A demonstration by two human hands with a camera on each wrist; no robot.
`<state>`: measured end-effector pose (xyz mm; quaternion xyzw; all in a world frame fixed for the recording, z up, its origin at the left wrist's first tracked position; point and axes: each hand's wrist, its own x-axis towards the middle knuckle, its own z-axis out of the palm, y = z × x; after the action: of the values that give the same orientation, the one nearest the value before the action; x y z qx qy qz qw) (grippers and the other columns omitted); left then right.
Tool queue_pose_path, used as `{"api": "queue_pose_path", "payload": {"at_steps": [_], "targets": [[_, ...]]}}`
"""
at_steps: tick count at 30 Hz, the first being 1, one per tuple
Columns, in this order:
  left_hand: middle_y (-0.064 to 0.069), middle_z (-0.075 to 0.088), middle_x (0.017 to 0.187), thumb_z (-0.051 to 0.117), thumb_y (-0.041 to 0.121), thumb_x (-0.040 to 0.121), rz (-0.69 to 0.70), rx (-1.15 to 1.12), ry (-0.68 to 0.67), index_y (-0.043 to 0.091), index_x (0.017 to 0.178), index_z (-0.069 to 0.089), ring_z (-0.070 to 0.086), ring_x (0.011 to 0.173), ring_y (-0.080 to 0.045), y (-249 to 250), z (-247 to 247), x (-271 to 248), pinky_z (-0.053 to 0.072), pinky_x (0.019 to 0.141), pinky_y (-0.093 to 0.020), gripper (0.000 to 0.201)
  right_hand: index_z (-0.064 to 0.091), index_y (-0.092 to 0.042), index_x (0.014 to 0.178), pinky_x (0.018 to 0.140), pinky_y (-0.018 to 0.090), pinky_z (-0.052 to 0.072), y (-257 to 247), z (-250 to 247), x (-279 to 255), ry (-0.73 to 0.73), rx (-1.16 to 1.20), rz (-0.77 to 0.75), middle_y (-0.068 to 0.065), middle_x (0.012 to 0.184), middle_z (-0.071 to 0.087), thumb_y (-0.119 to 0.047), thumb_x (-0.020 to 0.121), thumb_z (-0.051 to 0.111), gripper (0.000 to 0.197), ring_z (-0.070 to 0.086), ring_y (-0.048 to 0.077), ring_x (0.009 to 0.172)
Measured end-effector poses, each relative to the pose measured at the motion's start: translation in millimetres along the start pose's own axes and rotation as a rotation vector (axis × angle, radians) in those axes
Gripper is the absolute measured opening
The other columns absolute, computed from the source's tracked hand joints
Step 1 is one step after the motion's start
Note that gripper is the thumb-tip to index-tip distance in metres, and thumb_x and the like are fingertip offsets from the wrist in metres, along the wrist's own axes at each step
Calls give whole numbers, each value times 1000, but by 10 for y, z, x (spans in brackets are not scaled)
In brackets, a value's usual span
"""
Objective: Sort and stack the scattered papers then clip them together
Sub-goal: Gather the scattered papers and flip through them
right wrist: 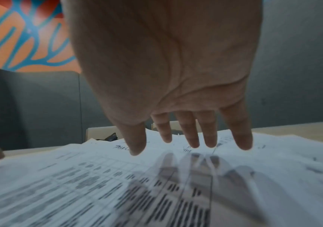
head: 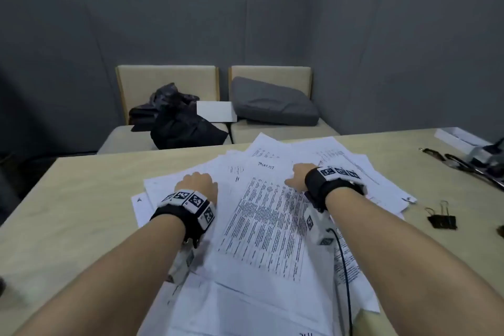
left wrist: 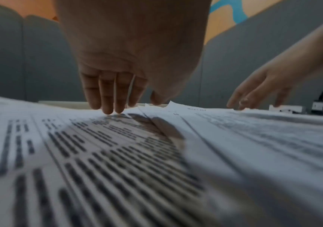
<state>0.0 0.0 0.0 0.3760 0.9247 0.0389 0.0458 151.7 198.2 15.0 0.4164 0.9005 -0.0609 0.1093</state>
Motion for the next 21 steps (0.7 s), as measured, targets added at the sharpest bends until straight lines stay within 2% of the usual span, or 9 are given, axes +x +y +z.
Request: {"api": "queue_pose_path", "payload": {"at_steps": [1,3,6,8,10,15,19,21], "targets": [[-11,56,122,30,34,99,1,39,-7,9,117,56,54,112,-30,24,11,61,44,88,-38,40,54,-4,128,91,35,49,12,-13,54,-42,-17,-3,13,128,62,-41,95,48,50,61,32,113],[-9,56,122,30,33,99,28,120,33,10,119,54,53,113,-27,47,38,185,43,87,-37,39,51,-6,131,93,35,47,72,-63,114,-36,-30,-6,14,131,59,-37,96,47,48,59,32,116],[-7,59,116,31,31,98,84,200,124,11,117,54,54,108,-26,55,53,289,43,82,-35,35,48,-11,134,90,37,47,175,-135,134,110,-27,0,13,131,58,-32,97,44,42,57,32,115],[-7,60,114,30,30,98,76,187,168,11,114,54,54,106,-26,38,108,322,44,82,-35,35,47,-13,133,89,38,46,214,-85,126,252,-53,2,11,128,58,-30,98,39,40,55,31,114],[-8,60,113,28,33,99,46,140,163,11,113,56,54,106,-26,57,168,323,44,84,-36,38,47,-13,132,90,38,44,213,77,102,317,-30,2,10,126,57,-30,99,36,39,52,30,116],[-8,53,120,23,45,98,-31,24,114,10,117,57,49,113,-26,98,255,328,44,86,-38,52,50,-10,118,88,40,46,182,351,197,190,160,4,13,120,58,-47,95,36,46,54,33,109],[-7,50,121,26,57,94,-18,15,83,10,114,57,49,113,-25,88,307,291,45,82,-38,60,44,-13,132,96,44,41,195,394,214,167,103,-23,12,134,48,-63,91,35,66,46,32,123],[-7,51,118,33,57,92,15,19,88,10,114,55,51,110,-26,93,311,287,45,80,-37,56,44,-14,134,99,44,38,189,394,199,198,32,-33,13,136,46,-68,88,37,72,43,33,125]]}}
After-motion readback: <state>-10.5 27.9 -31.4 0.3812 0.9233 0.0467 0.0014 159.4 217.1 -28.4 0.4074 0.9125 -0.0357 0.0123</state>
